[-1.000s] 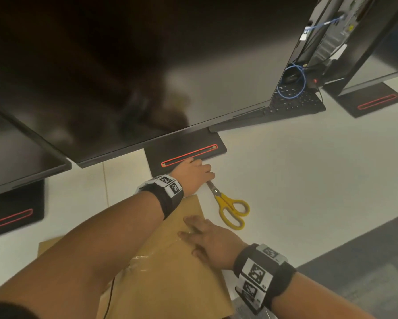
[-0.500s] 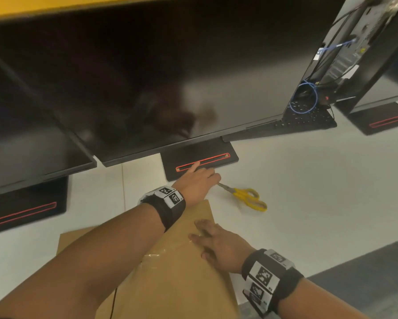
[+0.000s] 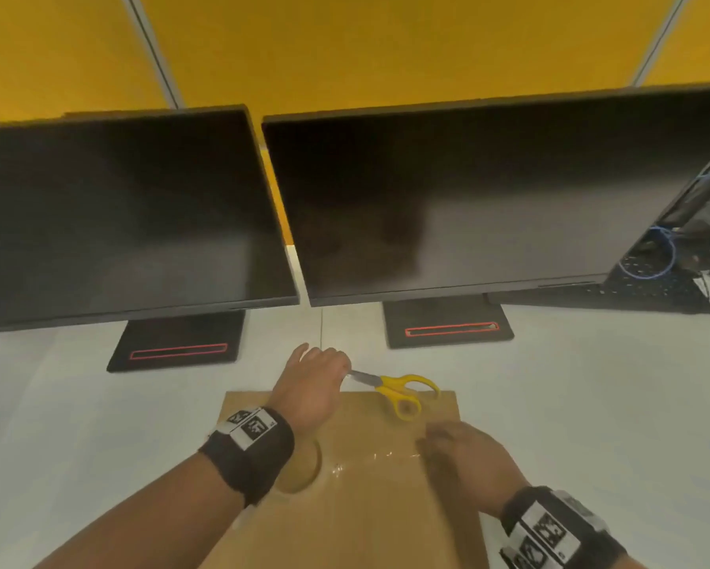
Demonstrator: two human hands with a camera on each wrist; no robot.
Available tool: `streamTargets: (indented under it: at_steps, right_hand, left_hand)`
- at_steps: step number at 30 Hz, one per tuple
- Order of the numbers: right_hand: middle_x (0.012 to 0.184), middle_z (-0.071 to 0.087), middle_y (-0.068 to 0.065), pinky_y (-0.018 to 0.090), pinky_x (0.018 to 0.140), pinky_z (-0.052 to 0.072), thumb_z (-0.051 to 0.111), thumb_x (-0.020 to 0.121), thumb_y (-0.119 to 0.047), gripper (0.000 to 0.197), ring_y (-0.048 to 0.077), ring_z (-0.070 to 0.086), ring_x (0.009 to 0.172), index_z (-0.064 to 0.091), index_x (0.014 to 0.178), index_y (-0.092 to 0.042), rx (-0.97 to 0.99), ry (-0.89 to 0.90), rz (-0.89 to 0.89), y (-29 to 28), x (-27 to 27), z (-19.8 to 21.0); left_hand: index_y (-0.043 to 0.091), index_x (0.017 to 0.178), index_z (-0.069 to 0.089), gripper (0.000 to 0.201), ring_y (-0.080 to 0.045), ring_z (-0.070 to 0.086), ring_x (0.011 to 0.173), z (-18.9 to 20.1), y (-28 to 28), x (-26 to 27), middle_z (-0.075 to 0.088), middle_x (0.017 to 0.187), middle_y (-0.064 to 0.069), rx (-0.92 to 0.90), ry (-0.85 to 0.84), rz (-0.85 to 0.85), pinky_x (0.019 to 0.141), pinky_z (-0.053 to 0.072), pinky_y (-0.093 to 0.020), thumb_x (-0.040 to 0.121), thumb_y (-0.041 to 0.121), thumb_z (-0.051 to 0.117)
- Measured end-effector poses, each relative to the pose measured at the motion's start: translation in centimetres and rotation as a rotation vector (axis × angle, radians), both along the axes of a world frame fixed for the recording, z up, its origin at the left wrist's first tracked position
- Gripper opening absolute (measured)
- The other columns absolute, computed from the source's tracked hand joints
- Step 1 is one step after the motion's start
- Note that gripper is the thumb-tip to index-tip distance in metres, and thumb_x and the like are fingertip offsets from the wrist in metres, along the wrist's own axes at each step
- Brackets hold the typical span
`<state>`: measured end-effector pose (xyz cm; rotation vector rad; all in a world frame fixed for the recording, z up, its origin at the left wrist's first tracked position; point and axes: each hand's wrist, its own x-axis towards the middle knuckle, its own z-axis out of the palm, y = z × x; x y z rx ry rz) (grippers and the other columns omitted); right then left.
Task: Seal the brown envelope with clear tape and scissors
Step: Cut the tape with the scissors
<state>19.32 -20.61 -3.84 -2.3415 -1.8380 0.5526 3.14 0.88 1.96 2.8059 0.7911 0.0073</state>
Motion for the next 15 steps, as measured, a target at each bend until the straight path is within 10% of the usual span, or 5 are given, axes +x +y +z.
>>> streamTargets:
  at_steps: [5,9,15]
  right_hand:
    - [0.087,0.064,-0.003,0.031,0.057,0.052,0.040,0.077,-0.029,0.032,0.019,0.064,0.075,0.069,0.091,-0.024,0.139,-0.021,-0.089,2.5,-0.9,1.9]
    - [0.106,0.057,0.000,0.027,0.070,0.044,0.045,0.086,-0.026,0.036,0.020,0.057,0.092,0.059,0.119,-0.021,0.158,0.068,-0.021,4.8,-2.6,2.8]
    - [0.109,0.055,0.001,0.028,0.070,0.045,0.061,0.078,-0.020,0.036,0.024,0.060,0.085,0.060,0.114,-0.019,0.215,0.097,-0.034,7.0,-5.1,2.6]
  left_hand:
    - [0.023,0.111,0.052,0.027,-0.015,0.049,0.103,-0.2,0.8,-4.2,0.056,0.108,0.008,-0.052,0.007,0.064,0.115,0.016,-0.036,0.101,0.019,0.027]
    - [0.024,0.106,0.054,0.026,-0.011,0.042,0.083,-1.2,0.9,-5.8,0.058,0.102,0.010,-0.085,-0.049,0.073,0.106,0.029,-0.036,0.101,0.020,0.029]
    - [0.020,0.105,0.057,0.021,-0.013,0.039,0.078,-1.2,0.6,-6.9,0.060,0.095,0.007,-0.130,-0.093,0.078,0.081,0.031,-0.026,0.098,0.015,0.038]
